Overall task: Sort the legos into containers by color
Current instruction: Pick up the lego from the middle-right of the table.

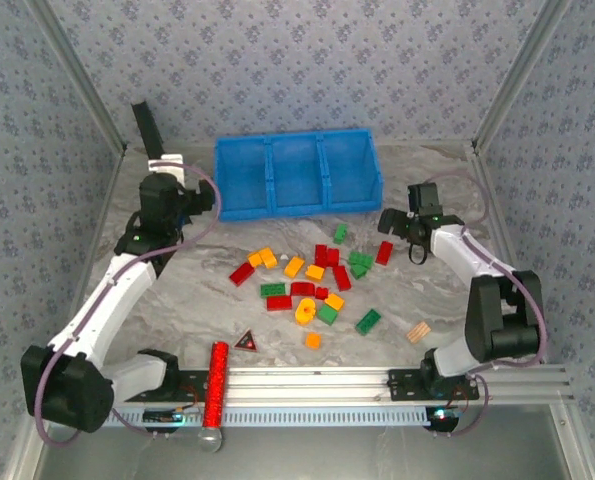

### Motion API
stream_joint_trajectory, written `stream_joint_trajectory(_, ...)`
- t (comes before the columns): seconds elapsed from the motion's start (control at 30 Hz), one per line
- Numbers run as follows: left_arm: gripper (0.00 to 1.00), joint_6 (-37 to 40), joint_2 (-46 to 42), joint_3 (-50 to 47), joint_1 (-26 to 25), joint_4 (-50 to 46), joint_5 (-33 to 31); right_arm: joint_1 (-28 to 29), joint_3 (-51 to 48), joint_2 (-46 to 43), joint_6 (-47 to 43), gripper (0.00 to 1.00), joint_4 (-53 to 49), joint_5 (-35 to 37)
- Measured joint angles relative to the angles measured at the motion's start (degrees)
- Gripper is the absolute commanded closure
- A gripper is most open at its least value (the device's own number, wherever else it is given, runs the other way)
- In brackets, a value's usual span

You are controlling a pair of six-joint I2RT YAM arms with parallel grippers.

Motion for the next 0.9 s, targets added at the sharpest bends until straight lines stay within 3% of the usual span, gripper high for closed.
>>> stream_joint_trajectory(0.33, 0.01, -1.49, -1.75, 1.49, -8.94, -9.18, 1.36, 2.4, -1.22, 7.65, 5.22, 0.19, -1.27, -2.36)
stream_joint_trajectory(0.67, 0.01, -2.34, -1.84, 0.55, -11.61, -9.75, 1.81, 4.87, 5.73, 14.91, 5.95, 0.6, -9.4, 5.07)
stream_joint_trajectory(0.8, 0.01, -2.64, -1.84, -0.04, -12.11, -9.84, 1.95, 6.45, 7.54, 16.11, 5.42, 0.7, -10.8, 7.1)
stream_joint_trajectory(0.9, 0.01, -3.02, -1.84, -0.09, -12.2, -10.16, 1.95, 6.73, 8.04, 16.28, 4.92, 0.72, -11.37, 7.43)
